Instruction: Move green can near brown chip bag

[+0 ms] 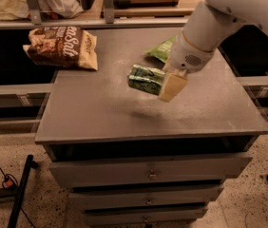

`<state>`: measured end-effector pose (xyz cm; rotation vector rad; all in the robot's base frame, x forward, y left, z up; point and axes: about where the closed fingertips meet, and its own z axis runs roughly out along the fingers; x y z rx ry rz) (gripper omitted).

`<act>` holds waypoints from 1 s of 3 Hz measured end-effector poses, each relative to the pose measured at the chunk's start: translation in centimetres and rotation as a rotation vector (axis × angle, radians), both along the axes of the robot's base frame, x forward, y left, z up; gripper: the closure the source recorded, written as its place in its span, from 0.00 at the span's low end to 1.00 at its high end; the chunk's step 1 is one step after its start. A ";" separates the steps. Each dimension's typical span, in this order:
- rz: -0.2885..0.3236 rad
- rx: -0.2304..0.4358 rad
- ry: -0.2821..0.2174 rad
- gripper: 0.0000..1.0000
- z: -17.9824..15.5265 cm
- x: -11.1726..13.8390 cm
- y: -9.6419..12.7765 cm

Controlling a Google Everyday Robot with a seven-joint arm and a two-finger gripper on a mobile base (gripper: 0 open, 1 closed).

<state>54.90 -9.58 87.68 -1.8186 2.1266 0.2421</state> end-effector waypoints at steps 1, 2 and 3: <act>0.046 0.002 0.024 1.00 -1.1 1.3 4.2; 0.060 0.019 0.044 1.00 -2.3 3.2 7.4; 0.058 0.063 0.049 1.00 -3.1 4.9 9.9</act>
Offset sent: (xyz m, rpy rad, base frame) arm 0.0553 0.1093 -0.0349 0.0406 0.0659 0.0709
